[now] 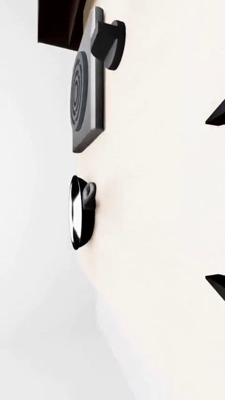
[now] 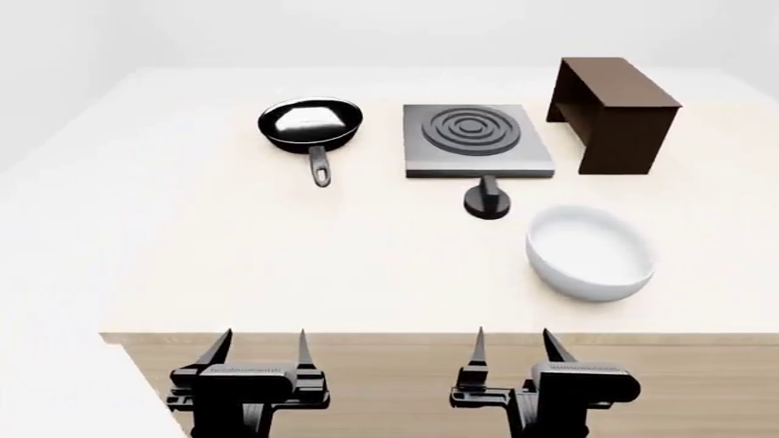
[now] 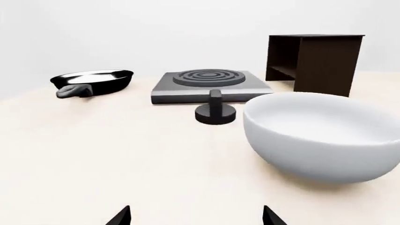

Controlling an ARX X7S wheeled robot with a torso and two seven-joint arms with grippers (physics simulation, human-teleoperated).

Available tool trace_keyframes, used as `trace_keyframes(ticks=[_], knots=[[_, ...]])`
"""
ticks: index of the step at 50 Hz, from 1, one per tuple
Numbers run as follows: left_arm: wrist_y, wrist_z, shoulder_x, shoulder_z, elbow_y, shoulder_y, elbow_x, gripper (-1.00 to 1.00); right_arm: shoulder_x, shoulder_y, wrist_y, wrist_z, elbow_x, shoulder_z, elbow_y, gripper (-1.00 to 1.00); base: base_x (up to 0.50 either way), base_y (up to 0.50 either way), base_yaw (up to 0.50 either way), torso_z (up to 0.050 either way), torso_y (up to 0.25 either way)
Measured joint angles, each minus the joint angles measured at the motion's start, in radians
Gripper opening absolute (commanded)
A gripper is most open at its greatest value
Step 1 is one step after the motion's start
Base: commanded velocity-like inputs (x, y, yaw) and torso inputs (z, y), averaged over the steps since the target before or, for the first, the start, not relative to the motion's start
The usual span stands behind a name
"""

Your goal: Turn on the stove.

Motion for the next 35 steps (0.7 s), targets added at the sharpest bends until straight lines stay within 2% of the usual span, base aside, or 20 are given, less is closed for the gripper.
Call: trace_keyframes(ticks=[12,29,35], knots=[[0.003,-0.013,-0.012,0.014,-0.006,-0.005,-0.011,1.00,0.012,0.006,-0.001,0.010,0.012,-0.018,0.009,1.00,0.00,0.50,0.00,0.000,0.000],[0.008,-0.028,-0.025,0.032,-0.016,-0.013,-0.022,1.00,0.021,0.017,0.030,0.042,0.022,-0.034,0.007,1.00,0.00,0.00,0.00,0.000,0.000],[-0.020,0.006,0.014,-0.015,-0.012,-0.014,0.021,1.00,-0.007,0.009,0.037,0.002,-0.001,0.005,-0.013,1.00,0.00,0.00,0.00,0.000,0.000]])
